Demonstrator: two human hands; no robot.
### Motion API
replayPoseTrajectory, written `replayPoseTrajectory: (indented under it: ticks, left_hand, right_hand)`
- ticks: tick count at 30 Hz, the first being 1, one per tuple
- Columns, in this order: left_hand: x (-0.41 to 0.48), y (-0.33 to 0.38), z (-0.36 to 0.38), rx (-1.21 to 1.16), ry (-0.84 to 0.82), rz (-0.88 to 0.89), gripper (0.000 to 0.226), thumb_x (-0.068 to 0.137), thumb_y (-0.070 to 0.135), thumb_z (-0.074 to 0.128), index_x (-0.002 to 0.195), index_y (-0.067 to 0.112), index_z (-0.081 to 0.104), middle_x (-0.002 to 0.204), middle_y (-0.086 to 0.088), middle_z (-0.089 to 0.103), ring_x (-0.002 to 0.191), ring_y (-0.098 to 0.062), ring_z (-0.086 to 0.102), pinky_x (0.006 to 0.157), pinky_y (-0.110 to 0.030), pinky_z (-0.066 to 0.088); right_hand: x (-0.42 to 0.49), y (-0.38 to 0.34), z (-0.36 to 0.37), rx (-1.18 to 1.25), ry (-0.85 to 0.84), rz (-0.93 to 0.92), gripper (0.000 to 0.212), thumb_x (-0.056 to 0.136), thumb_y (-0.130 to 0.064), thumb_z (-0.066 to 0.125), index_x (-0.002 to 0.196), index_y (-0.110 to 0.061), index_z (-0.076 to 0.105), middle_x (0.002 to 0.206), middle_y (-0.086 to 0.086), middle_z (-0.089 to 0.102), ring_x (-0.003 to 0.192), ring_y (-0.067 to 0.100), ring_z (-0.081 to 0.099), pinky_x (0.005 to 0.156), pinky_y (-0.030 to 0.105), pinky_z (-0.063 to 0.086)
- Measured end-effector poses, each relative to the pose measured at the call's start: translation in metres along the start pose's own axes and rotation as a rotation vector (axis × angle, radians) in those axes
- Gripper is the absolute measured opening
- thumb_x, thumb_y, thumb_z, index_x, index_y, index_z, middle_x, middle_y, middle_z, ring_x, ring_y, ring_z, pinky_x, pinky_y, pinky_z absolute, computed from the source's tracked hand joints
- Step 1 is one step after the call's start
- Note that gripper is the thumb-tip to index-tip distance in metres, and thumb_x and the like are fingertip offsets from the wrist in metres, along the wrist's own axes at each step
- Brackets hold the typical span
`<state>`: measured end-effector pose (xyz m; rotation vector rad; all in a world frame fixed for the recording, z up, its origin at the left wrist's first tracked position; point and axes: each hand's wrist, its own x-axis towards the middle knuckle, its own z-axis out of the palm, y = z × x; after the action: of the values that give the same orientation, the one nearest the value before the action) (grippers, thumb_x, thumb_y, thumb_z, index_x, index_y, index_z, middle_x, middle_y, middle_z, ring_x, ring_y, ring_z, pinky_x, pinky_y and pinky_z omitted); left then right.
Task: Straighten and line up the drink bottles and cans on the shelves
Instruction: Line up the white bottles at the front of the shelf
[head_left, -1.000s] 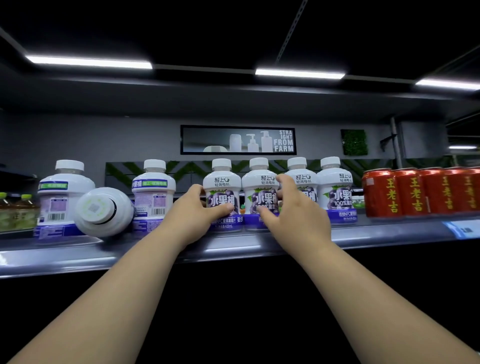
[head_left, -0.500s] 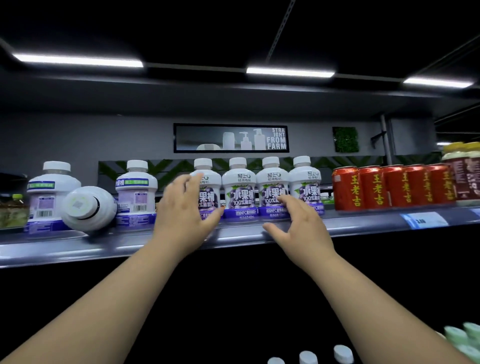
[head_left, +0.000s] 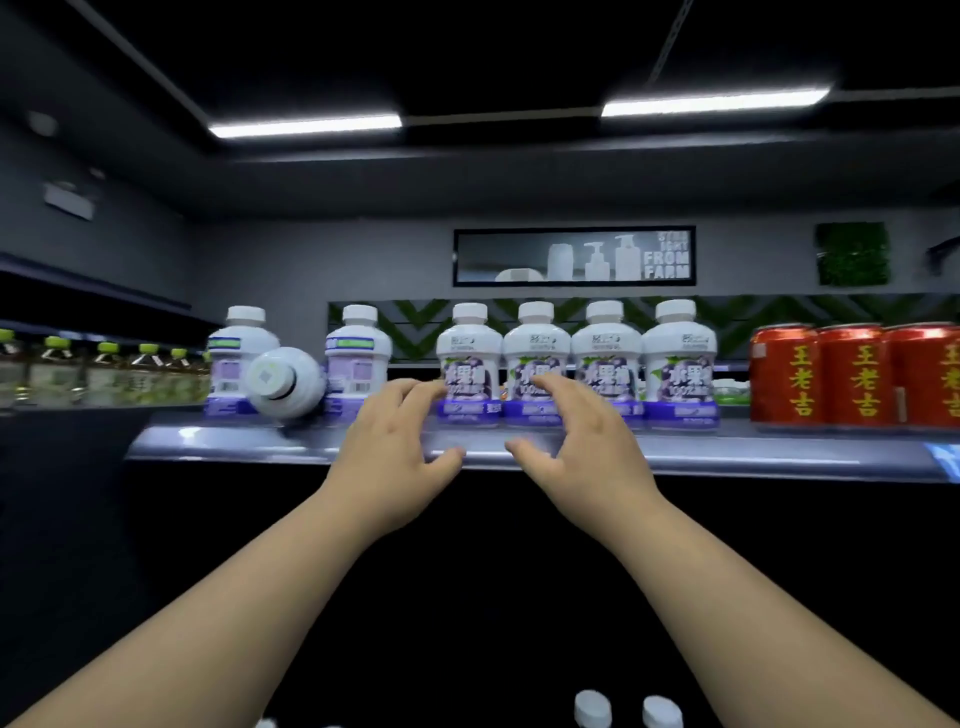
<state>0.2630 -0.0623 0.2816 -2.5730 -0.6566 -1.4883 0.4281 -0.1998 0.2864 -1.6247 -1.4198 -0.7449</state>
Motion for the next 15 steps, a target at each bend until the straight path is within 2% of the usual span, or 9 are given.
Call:
replayPoseTrajectory:
  ticks: [4, 7, 10, 15]
  left_hand:
    - [-0.021, -0.026, -0.028, 0.063, 0.014, -0.061, 0.062, 0.083, 0.044, 0.066, 0.140, 0.027, 0.046, 0.139, 0.004, 0.043, 0.130, -0.016, 0.037, 0.109, -0.028, 0.026]
    - [-0.029, -0.053, -0.051, 0.127, 0.071, -0.084, 0.064, 0.077, 0.053, 0.059, 0.133, 0.025, 0.052, 0.133, 0.001, 0.049, 0.124, -0.020, 0.044, 0.107, -0.035, 0.034]
    - [-0.033, -0.080, -0.069, 0.151, 0.166, -0.079, 0.066, 0.070, 0.056, 0.049, 0.123, 0.017, 0.059, 0.123, -0.004, 0.057, 0.112, -0.026, 0.050, 0.097, -0.033, 0.034]
    - [-0.025, -0.126, -0.086, 0.104, 0.174, -0.089, 0.064, 0.072, 0.049, 0.057, 0.129, 0.019, 0.054, 0.130, 0.001, 0.053, 0.120, -0.022, 0.047, 0.101, -0.028, 0.031]
  right_hand:
    - [0.001, -0.034, 0.028, 0.095, -0.092, -0.078, 0.067, 0.090, -0.041, 0.066, 0.149, -0.031, 0.037, 0.152, -0.009, 0.040, 0.139, 0.012, 0.033, 0.112, 0.027, 0.027]
    - [0.011, -0.062, 0.050, 0.141, -0.098, -0.117, 0.067, 0.089, -0.040, 0.068, 0.149, -0.029, 0.039, 0.150, -0.008, 0.042, 0.138, 0.012, 0.035, 0.112, 0.028, 0.028]
    - [0.023, -0.085, 0.071, 0.186, -0.056, -0.123, 0.067, 0.086, -0.039, 0.071, 0.145, -0.026, 0.043, 0.143, -0.007, 0.048, 0.131, 0.013, 0.042, 0.108, 0.029, 0.034]
    - [0.050, -0.113, 0.110, 0.197, -0.042, -0.083, 0.065, 0.084, -0.041, 0.072, 0.142, -0.026, 0.045, 0.136, -0.006, 0.050, 0.120, 0.016, 0.049, 0.100, 0.031, 0.041]
